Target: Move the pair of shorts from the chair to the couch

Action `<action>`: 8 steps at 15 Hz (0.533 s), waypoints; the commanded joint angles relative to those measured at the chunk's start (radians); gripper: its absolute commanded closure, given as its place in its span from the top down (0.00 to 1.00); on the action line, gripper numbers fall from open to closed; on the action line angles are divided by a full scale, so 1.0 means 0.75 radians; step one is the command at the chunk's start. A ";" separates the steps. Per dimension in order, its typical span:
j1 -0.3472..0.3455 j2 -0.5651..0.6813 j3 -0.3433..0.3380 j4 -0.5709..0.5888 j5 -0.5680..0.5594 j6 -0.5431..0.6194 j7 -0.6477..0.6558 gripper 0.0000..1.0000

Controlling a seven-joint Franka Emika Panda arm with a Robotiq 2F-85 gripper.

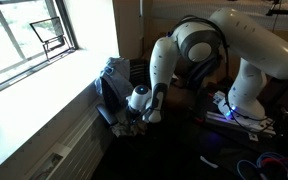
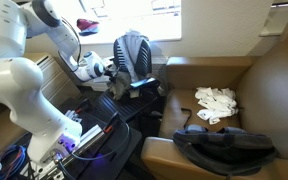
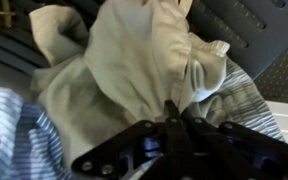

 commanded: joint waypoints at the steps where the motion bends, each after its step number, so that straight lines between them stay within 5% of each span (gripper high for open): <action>1: 0.348 -0.194 -0.283 -0.325 0.198 0.214 -0.027 0.01; 3: 0.551 -0.248 -0.421 -0.466 0.404 0.348 -0.056 0.01; 4: 0.653 -0.284 -0.504 -0.408 0.514 0.243 -0.085 0.01; 8: 1.079 -0.414 -0.752 -0.593 0.918 0.224 0.023 0.01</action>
